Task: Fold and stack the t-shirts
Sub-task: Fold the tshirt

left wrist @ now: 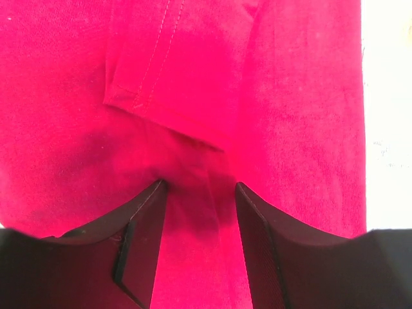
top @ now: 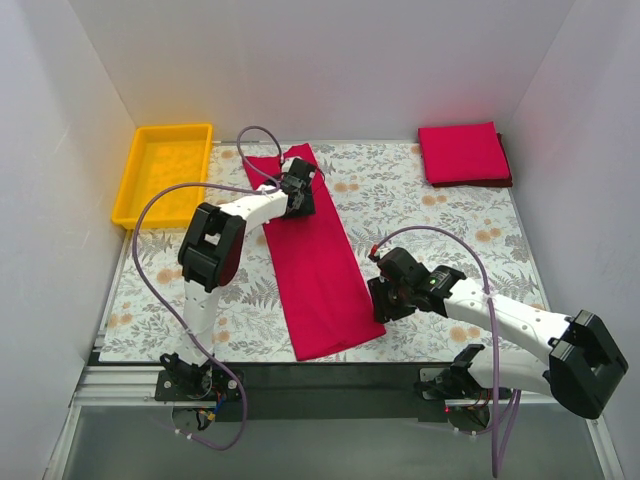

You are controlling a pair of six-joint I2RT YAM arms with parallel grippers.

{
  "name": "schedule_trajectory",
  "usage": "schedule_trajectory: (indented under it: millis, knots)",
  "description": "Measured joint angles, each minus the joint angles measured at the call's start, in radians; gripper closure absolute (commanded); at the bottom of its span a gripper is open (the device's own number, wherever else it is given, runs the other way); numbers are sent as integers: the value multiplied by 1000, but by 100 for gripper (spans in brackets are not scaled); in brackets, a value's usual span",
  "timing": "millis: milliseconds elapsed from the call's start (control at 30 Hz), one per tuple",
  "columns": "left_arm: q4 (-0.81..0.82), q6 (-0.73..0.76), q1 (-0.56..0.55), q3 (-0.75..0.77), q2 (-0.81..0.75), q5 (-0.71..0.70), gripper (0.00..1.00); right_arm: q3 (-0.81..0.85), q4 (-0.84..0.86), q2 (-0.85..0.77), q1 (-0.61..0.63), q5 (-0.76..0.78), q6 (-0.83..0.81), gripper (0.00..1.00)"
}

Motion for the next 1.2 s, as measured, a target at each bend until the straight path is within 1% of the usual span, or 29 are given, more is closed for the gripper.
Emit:
schedule_trajectory:
  millis: [167, 200, 300, 367, 467, 567, 700, 800, 900, 1033, 1133, 1200]
  knots:
    - [13, 49, 17, 64, 46, -19, 48, 0, 24, 47, 0, 9, 3, 52]
    - [16, 60, 20, 75, 53, -24, 43, 2, 29, 55, -1, 12, 3, 52]
    - [16, 81, 26, 102, 69, -27, 35, 22, 35, 86, -7, 20, 2, 52]
    - [4, 80, 28, 102, 66, -22, 27, 37, 43, 105, -10, 23, 2, 53]
    - [-10, 53, 28, 54, 24, -6, 18, 44, 58, 115, -14, 23, 3, 53]
    - [-66, 4, 21, -64, -97, 6, 18, 46, 62, 124, -17, 20, 3, 54]
    - [-159, -83, -6, -211, -329, 10, 19, 46, 68, 138, -19, 8, 4, 54]
    - [-221, -167, -61, -323, -543, 11, 21, 46, 84, 157, -19, -5, 4, 55]
    - [-288, -245, -124, -449, -712, 19, 23, 46, 99, 180, -19, -23, 4, 55]
    - [-383, -368, -213, -623, -834, 59, 27, 46, 115, 207, -19, -36, 4, 57]
    - [-435, -462, -288, -734, -883, 100, 27, 45, 119, 219, -19, -43, 4, 59]
    - [-462, -528, -349, -789, -908, 130, 27, 42, 120, 224, -19, -51, 4, 62]
